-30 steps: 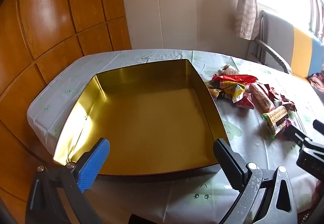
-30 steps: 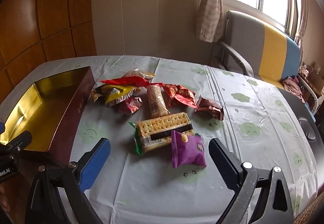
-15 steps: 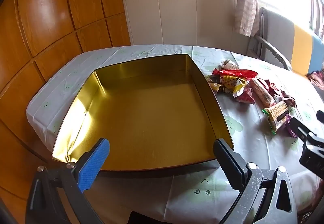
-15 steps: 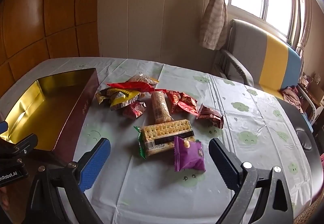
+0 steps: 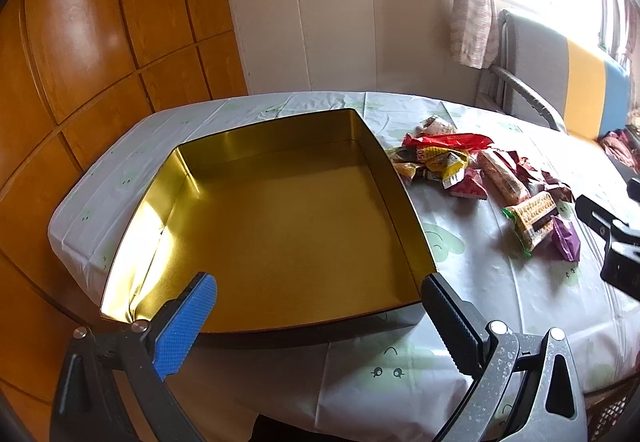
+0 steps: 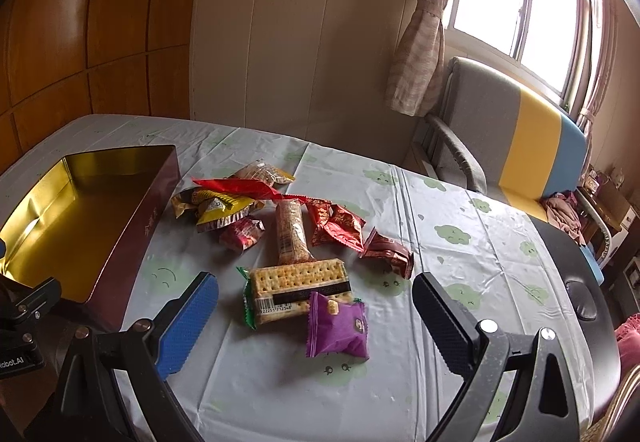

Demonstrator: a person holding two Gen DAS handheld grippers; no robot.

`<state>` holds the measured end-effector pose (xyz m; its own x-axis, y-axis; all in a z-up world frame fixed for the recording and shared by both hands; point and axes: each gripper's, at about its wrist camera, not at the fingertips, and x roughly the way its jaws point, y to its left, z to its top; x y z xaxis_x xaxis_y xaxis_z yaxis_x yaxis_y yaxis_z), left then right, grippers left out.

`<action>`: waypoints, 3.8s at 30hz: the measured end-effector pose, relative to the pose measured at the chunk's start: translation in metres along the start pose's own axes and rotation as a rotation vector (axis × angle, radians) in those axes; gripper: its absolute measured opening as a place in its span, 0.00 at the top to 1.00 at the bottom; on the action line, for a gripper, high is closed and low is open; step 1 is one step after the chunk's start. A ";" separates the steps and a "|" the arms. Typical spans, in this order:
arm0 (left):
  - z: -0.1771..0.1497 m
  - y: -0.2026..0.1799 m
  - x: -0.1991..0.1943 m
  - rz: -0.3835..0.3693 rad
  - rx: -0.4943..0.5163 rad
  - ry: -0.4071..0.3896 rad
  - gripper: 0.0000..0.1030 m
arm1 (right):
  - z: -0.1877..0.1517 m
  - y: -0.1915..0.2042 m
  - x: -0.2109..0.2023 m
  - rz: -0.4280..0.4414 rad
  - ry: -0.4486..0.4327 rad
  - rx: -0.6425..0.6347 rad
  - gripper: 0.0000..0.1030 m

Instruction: Organize snacks

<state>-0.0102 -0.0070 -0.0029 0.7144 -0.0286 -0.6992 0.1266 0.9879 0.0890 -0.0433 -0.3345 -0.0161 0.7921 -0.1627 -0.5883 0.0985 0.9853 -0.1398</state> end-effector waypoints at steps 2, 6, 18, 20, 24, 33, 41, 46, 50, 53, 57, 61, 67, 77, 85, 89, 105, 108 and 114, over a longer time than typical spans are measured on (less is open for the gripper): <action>0.001 -0.001 -0.002 -0.001 0.003 -0.006 0.00 | 0.000 0.001 -0.001 0.001 -0.001 -0.004 0.04; 0.001 -0.003 -0.004 -0.004 0.010 -0.009 0.00 | 0.001 0.001 -0.002 0.009 -0.001 -0.008 0.04; 0.000 -0.007 -0.009 -0.016 0.021 -0.021 0.00 | 0.005 -0.007 -0.003 -0.002 -0.002 -0.003 0.04; 0.000 -0.007 -0.010 -0.019 0.025 -0.023 0.00 | 0.007 -0.009 -0.003 -0.006 -0.003 -0.006 0.04; 0.001 -0.009 -0.012 -0.024 0.033 -0.032 0.00 | 0.009 -0.012 -0.003 -0.011 -0.007 -0.011 0.04; 0.002 -0.012 -0.011 -0.033 0.036 -0.023 0.00 | 0.014 -0.020 -0.001 -0.026 -0.014 -0.024 0.04; 0.001 -0.015 -0.009 -0.037 0.041 -0.017 0.00 | 0.020 -0.031 -0.001 -0.019 -0.016 -0.028 0.04; 0.001 -0.016 -0.008 -0.038 0.046 -0.014 0.00 | 0.030 -0.054 0.003 -0.022 -0.006 -0.009 0.04; 0.001 -0.019 -0.007 -0.046 0.056 -0.008 0.00 | 0.041 -0.084 0.015 -0.018 0.022 0.020 0.04; 0.000 -0.024 -0.007 -0.055 0.072 -0.008 0.00 | 0.047 -0.111 0.030 -0.036 0.048 0.051 0.04; -0.002 -0.034 -0.008 -0.073 0.114 -0.006 0.00 | 0.043 -0.147 0.058 -0.057 0.109 0.087 0.04; -0.001 -0.044 -0.011 -0.136 0.162 -0.015 0.01 | 0.024 -0.181 0.080 -0.041 0.171 0.196 0.04; 0.013 -0.067 -0.001 -0.281 0.235 0.049 0.11 | 0.016 -0.192 0.096 0.012 0.259 0.277 0.04; 0.033 -0.162 0.010 -0.482 0.471 0.094 0.51 | 0.015 -0.199 0.097 0.032 0.276 0.330 0.04; 0.031 -0.240 0.024 -0.541 0.850 0.058 0.35 | 0.016 -0.207 0.093 0.038 0.266 0.372 0.04; 0.028 -0.261 0.040 -0.532 0.952 0.080 0.35 | 0.017 -0.209 0.092 0.041 0.259 0.384 0.04; -0.004 -0.196 0.018 -0.665 0.618 0.161 0.79 | 0.009 -0.165 0.113 0.143 0.370 0.205 0.10; -0.012 -0.185 0.014 -0.666 0.619 0.157 0.79 | 0.003 -0.159 0.120 0.135 0.410 0.177 0.10; -0.003 -0.185 -0.002 -0.696 0.687 0.078 0.50 | -0.001 -0.168 0.122 0.144 0.435 0.246 0.10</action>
<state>-0.0369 -0.1890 -0.0202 0.2837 -0.5366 -0.7947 0.8928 0.4502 0.0148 0.0362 -0.5204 -0.0651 0.4895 0.0196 -0.8718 0.1871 0.9741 0.1270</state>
